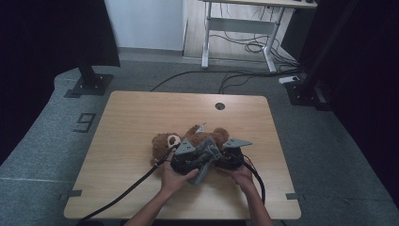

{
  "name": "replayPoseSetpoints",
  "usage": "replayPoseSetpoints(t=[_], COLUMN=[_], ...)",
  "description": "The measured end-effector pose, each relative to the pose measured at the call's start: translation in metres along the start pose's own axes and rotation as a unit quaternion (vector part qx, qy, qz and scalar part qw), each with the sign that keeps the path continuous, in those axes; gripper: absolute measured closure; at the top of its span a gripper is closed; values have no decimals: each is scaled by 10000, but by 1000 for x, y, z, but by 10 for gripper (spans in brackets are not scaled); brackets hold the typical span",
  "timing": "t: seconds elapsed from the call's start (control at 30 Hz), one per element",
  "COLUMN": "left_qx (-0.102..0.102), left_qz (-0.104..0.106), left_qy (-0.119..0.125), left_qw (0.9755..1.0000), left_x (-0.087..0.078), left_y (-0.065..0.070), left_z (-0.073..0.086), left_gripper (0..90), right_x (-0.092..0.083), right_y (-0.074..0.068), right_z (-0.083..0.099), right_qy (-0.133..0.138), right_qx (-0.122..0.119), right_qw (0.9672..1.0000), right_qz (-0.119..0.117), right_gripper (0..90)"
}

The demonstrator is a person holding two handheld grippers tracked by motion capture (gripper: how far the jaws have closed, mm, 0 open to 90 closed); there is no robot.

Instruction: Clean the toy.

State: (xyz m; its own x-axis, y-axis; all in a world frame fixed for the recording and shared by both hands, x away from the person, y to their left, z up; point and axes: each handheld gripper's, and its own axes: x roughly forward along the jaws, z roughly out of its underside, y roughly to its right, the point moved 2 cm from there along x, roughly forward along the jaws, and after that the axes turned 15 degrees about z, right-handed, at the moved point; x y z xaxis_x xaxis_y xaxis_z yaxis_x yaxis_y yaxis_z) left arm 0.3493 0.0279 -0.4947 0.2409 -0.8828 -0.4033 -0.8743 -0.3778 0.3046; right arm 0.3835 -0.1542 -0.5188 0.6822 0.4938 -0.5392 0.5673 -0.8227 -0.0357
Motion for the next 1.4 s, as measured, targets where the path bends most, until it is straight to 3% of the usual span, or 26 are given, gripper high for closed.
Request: replayPoseSetpoints(t=[0.17, 0.37, 0.53, 0.67, 1.03, 1.23, 1.4], left_qx=[355, 422, 560, 483, 246, -108, -290], left_qz=[-387, -571, -944, -1121, -1326, -1616, -1769], left_qy=[-187, -270, -211, -108, 206, 322, 391], left_qw=[9984, 9971, 9937, 9925, 9907, 9863, 9830], left_x=[-1, -15, -35, -57, -111, -144, -160], left_y=[3, -1, -4, -12, -25, -42, -51], left_z=[7, 15, 23, 29, 45, 59, 69], left_gripper=[728, 735, 736, 737, 737, 736, 735], right_x=[0, -1, -1, -2, -2, -2, -2], right_y=[1, 3, 3, 4, 4, 5, 5], right_z=[5, 6, 7, 9, 11, 11, 12], right_qy=[24, 41, 69, 103, 131, 144, 159], right_qx=[-20, -48, -36, -55, -44, -41, -28], right_qw=[10000, 9999, 9999, 9998, 9996, 9996, 9995], right_qz=[-56, -102, -144, -167, -230, -248, -264], right_gripper=[615, 625, 629, 628, 628, 628, 627])
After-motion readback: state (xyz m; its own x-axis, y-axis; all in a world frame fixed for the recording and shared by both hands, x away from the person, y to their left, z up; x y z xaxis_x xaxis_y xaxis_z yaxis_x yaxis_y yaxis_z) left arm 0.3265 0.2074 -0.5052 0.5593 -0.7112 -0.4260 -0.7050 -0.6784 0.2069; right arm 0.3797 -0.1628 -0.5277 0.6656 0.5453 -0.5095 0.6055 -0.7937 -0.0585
